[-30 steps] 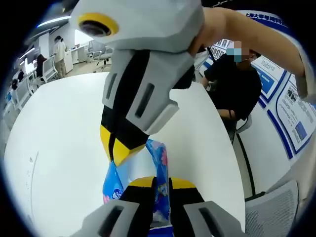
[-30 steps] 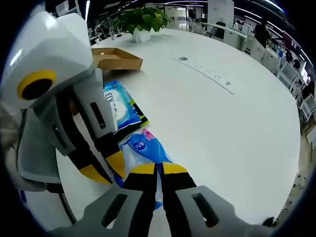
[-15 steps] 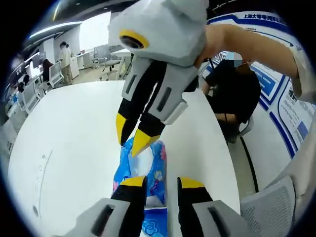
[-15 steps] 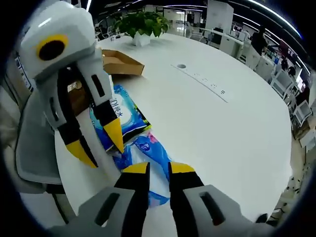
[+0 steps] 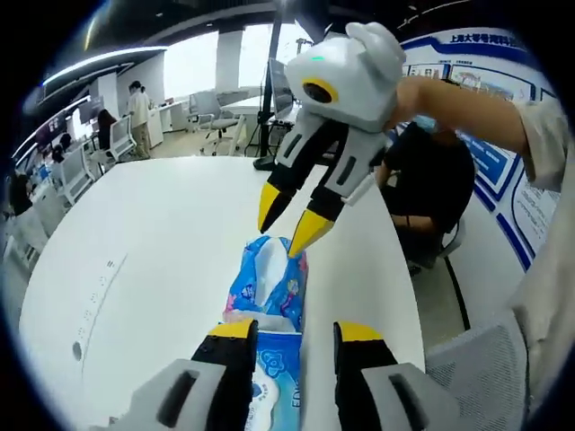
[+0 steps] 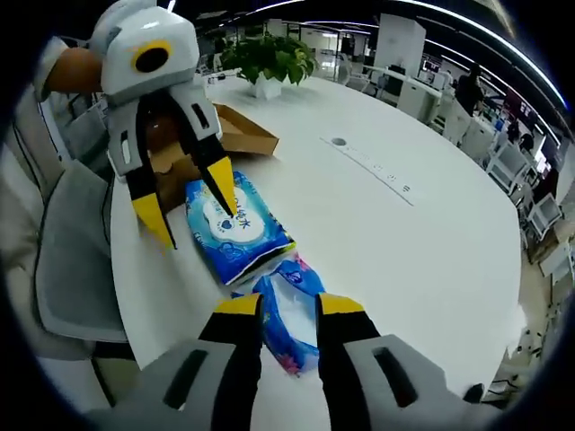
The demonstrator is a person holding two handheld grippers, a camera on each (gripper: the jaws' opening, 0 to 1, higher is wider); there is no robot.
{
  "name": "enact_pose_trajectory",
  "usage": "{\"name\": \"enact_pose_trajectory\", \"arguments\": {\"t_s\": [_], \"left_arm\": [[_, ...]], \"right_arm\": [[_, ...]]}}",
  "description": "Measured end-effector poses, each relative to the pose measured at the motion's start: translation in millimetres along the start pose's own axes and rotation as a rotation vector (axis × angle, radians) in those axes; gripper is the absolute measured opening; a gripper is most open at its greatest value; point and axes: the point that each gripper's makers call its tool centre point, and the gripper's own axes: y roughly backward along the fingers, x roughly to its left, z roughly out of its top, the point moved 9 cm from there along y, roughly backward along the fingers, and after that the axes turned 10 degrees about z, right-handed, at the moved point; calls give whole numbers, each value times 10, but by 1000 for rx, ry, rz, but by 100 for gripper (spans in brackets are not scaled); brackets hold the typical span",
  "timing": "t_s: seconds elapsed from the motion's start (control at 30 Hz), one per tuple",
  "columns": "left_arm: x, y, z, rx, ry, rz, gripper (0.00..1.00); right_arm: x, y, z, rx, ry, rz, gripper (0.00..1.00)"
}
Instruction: Operate the shoe box by opening the lid, removing the specified soft item, and placing it in the target area until the item is outside and the box remains undamaged.
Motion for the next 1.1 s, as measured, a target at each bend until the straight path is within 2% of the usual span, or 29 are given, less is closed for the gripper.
{"name": "enact_pose_trajectory", "arguments": {"t_s": [0.1, 0.23, 0.67, 0.77, 0.93, 1.1], "left_arm": [[-13, 147, -45, -22, 9, 13, 36], [-44, 324, -101, -58, 37, 21, 45], [-122, 913, -374, -139, 118, 129, 58], [-127, 1108, -468, -167, 154, 172, 62], [-130, 1349, -646, -163, 170, 222, 69], [-133, 1616, -873, -185, 224, 281, 73]], "right_arm": [[87, 18, 32, -11, 3, 4, 24], [239, 34, 106, -40, 11, 24, 29], [662, -36, 413, -69, 49, 70, 40], [736, -73, 479, -70, 59, 83, 43], [862, -168, 603, -64, 60, 111, 43], [993, -272, 736, -64, 93, 146, 45]]}}
